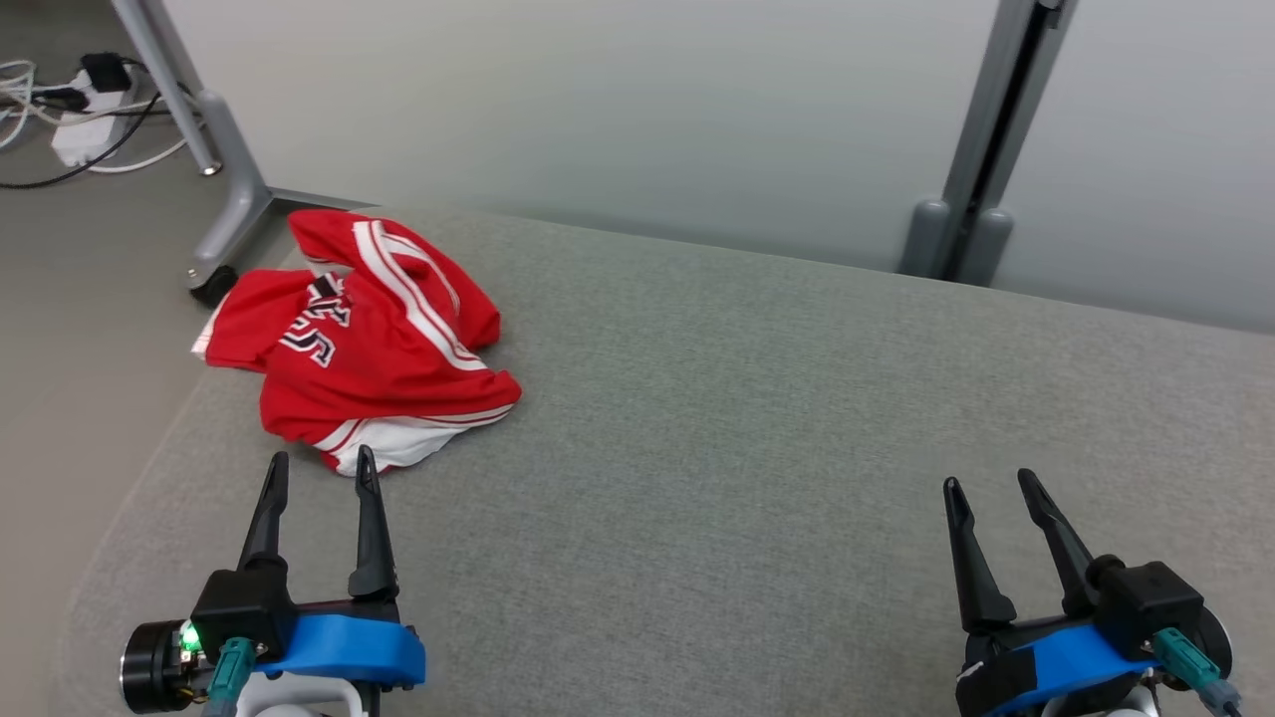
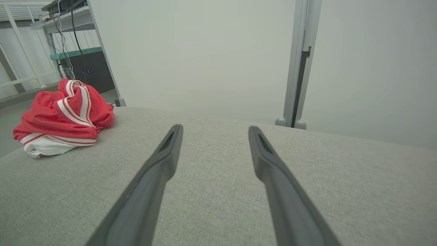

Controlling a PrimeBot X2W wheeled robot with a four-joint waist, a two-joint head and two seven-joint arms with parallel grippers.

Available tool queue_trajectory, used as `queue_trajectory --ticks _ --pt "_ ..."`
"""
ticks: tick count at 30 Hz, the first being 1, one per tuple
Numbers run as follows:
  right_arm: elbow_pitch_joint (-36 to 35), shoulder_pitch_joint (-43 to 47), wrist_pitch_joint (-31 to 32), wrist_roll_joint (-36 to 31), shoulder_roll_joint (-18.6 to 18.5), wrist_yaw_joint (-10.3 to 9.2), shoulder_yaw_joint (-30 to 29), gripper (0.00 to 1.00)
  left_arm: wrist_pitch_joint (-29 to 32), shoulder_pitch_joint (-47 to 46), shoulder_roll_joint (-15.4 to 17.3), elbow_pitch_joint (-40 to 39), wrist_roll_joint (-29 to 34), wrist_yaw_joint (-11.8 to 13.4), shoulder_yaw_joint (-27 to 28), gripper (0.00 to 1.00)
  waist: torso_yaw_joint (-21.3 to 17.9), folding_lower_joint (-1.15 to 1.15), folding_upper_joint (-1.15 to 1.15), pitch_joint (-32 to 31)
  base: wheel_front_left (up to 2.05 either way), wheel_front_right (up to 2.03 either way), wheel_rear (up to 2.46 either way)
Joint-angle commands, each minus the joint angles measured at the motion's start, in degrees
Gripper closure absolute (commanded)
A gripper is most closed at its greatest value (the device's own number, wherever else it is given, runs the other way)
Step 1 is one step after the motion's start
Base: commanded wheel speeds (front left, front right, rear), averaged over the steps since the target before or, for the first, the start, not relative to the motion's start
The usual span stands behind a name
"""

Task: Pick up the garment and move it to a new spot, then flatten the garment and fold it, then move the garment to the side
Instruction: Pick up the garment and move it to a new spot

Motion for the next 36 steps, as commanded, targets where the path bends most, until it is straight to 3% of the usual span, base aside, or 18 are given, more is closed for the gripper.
queue_trajectory --ticks 1,13,20,28,36 --pt "0.0 0.0 -0.2 -0.3 -0.3 0.13 -0.1 0.00 -0.2 -0.2 0.3 0.0 0.1 0.1 0.2 0.00 2.2 0.00 0.00 0.9 0.00 0.00 0.00" --pt "-0.1 -1.0 -0.2 -1.5 -0.3 0.13 -0.8 0.00 -0.2 0.1 0.1 -0.7 -0.7 0.3 1.1 0.00 10.0 0.00 0.00 2.1 0.00 0.00 0.00" --pt "0.2 -1.2 -0.2 -1.7 -0.3 0.13 -0.6 0.00 -0.2 0.4 0.2 -0.7 -0.9 0.1 1.6 0.00 12.7 0.00 0.00 2.2 0.00 0.00 0.00" --pt "0.3 -1.5 -0.1 -2.0 -0.3 0.13 -0.3 0.00 -0.2 0.0 0.3 -1.1 -0.9 0.0 2.3 0.00 12.7 0.00 0.00 2.8 0.00 0.00 0.00" --pt "-1.3 -2.9 0.8 -3.5 -0.3 0.13 -0.6 0.00 -0.2 -6.5 1.2 -1.3 -1.8 -1.3 3.7 0.00 9.4 0.00 0.00 5.7 0.00 0.00 0.00"
